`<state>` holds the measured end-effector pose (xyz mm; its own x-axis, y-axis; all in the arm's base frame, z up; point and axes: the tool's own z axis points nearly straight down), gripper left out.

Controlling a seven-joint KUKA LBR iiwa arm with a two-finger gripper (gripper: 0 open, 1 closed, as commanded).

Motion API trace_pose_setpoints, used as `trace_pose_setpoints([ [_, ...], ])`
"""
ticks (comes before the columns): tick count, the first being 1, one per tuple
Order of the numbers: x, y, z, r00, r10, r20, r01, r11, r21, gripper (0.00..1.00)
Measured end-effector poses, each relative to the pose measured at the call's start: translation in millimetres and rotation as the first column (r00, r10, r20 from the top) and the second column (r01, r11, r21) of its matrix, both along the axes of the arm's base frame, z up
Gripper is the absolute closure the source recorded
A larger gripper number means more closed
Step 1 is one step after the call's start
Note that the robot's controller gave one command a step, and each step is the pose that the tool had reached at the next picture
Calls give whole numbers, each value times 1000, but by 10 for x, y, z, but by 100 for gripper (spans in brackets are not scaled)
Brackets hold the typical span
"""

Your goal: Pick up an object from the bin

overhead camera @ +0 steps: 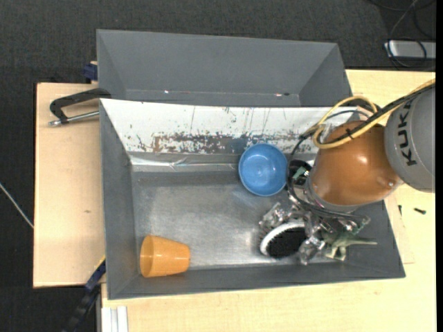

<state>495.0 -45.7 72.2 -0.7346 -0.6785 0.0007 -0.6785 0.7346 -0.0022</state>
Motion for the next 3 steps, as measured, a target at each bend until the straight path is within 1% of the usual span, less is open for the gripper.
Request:
trace_pose_setpoints([
  [1, 5, -1, 11, 1000, -3, 0, 3, 1000, 2, 0],
  [2, 12, 3, 26, 1000, -4, 1, 4, 1000, 3, 100],
  [3, 15, 3, 134, 1000, -9, 1, 9, 1000, 2, 100],
])
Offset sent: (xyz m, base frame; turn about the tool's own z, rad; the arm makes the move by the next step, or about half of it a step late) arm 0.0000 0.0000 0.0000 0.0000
